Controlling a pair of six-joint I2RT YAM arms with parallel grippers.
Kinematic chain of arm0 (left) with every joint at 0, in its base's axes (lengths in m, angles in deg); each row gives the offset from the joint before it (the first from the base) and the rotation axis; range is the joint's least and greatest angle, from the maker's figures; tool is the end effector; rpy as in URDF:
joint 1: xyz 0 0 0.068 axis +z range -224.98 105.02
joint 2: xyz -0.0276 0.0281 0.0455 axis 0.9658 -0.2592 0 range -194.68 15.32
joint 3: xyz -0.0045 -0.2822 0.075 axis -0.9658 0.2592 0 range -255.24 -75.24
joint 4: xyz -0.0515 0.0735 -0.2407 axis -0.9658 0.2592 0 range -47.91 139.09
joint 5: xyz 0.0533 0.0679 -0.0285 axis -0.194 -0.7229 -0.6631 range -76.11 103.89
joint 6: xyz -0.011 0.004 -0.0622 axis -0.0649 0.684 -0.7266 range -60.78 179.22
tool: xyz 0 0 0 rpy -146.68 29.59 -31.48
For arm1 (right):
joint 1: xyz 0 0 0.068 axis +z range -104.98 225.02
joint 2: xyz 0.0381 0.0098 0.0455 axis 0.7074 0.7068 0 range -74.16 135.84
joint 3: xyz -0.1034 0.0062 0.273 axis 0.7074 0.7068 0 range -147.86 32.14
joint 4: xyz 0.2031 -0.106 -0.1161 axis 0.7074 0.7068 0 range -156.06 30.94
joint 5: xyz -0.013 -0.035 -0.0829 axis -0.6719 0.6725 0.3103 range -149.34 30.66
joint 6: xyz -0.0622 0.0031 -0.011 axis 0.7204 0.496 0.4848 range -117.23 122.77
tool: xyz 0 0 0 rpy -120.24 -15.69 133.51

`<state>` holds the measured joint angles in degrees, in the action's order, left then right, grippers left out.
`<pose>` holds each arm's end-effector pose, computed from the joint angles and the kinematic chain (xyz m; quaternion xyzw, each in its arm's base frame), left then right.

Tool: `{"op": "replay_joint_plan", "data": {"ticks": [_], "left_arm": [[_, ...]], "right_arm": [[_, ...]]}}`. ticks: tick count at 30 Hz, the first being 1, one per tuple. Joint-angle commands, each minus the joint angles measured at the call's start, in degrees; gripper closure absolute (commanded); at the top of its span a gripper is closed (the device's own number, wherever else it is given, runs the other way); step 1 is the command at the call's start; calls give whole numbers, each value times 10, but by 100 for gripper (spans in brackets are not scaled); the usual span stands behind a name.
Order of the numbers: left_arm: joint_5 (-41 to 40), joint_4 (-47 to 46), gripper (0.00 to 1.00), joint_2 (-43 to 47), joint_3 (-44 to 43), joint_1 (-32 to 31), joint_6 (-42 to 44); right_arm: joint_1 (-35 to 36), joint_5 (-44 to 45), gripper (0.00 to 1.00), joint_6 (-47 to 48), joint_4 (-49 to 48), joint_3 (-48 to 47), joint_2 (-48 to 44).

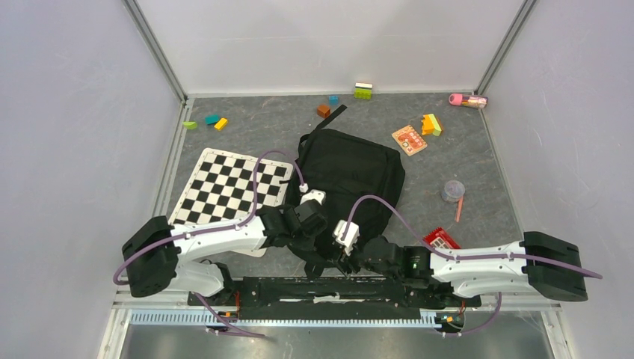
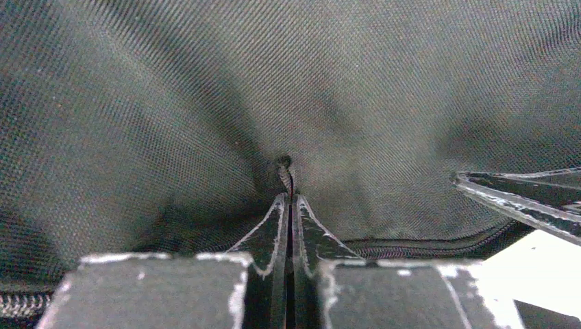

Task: Pack the student bag
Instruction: Zip the student bag at the center of the board.

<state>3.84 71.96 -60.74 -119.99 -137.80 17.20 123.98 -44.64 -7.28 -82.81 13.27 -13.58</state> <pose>0.1203 -0.2156 0.2087 0.1528 0.9529 -0.1448 0.2185 0.0523 0.2032 0.1948 -0.4164 0.7285 0.2968 0.4559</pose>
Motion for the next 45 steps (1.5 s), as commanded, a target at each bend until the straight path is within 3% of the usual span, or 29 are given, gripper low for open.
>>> {"op": "replay_joint_plan", "data": {"ticks": [1,7,14,22,28,30,33,37,41,45], "left_arm": [[-4,-24,98,39,19,-6,-43],[-108,-36,98,195,37,-6,-57],[-109,-119,98,347,146,-6,-105],[-127,-114,98,392,149,-6,-106],[-127,-108,98,391,142,-6,-101],[-130,-104,98,394,141,-6,-99],[-139,-102,98,399,140,-6,-99],[-163,-96,98,404,140,-5,-102],[-209,-51,98,377,115,5,-111],[-197,-86,98,370,105,27,-70]], "right_arm": [[8,10,36,1,-14,3,-15],[7,59,29,8,61,-43,-38],[8,9,21,70,48,-73,-54],[19,-67,20,133,-5,-115,28],[27,3,21,174,-14,-152,96],[27,21,28,184,-12,-157,106],[27,34,55,186,-10,-152,107],[27,43,100,173,-1,-125,87],[29,46,100,153,15,-85,47],[30,50,100,135,40,-57,16]]}}
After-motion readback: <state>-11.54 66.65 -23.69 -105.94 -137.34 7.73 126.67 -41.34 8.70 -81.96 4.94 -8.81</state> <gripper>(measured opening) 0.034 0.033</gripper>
